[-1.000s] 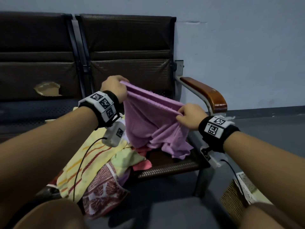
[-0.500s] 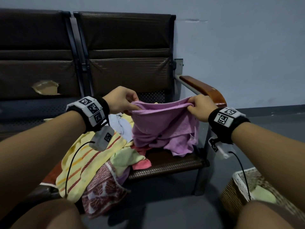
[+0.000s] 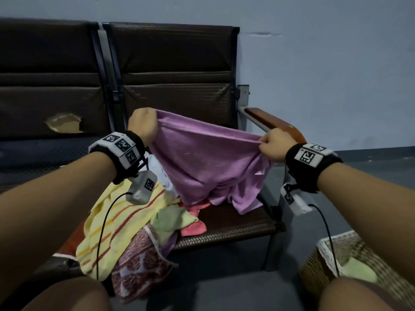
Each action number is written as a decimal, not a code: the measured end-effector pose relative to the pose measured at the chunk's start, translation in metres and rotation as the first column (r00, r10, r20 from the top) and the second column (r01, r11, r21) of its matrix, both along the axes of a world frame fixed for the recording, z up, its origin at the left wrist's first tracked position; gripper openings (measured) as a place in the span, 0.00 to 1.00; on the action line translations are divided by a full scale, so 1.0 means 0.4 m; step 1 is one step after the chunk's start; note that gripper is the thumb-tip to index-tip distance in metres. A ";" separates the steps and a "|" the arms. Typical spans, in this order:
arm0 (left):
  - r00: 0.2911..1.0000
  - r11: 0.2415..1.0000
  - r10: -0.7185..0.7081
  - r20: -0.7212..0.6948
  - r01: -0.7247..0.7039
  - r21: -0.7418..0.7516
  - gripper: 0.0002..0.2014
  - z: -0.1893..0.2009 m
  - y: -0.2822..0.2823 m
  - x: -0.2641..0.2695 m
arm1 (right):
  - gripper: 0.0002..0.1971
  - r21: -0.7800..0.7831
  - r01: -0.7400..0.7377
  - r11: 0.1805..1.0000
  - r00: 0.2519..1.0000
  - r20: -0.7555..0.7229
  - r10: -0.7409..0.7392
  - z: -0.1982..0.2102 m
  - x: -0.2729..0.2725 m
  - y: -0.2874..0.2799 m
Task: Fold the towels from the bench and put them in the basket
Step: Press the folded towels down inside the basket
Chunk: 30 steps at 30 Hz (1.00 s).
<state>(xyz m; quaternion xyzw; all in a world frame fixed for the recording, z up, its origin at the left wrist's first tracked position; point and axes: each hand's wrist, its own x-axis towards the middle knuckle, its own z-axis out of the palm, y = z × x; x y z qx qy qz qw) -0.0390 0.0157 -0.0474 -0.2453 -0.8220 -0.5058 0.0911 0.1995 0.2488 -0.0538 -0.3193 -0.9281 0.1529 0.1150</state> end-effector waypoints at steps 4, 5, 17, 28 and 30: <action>0.999 0.999 -0.031 0.036 0.031 0.007 0.16 0.033 -0.031 -0.021 | 0.18 -0.026 0.016 1.000 0.969 -0.246 -0.022 0.074 -0.015 -0.015; 0.998 0.998 -0.056 0.031 0.055 0.034 0.17 0.047 -0.040 -0.026 | 0.20 -0.007 -0.022 1.000 0.960 -0.281 0.019 0.092 -0.019 -0.019; 0.946 0.945 -0.289 0.148 0.256 0.204 0.08 0.087 -0.086 -0.035 | 0.19 0.131 -0.097 0.987 0.954 -0.271 0.130 0.172 -0.039 -0.007; 0.917 0.843 -0.304 0.259 0.132 0.521 0.16 0.091 0.042 0.116 | 0.16 -0.525 -0.153 0.837 0.885 -0.449 -0.120 0.128 -0.135 -0.058; 0.878 0.816 -0.420 0.231 0.254 0.519 0.15 0.093 0.076 0.190 | 0.15 -0.570 -0.184 0.801 0.886 -0.450 -0.116 0.126 -0.153 -0.082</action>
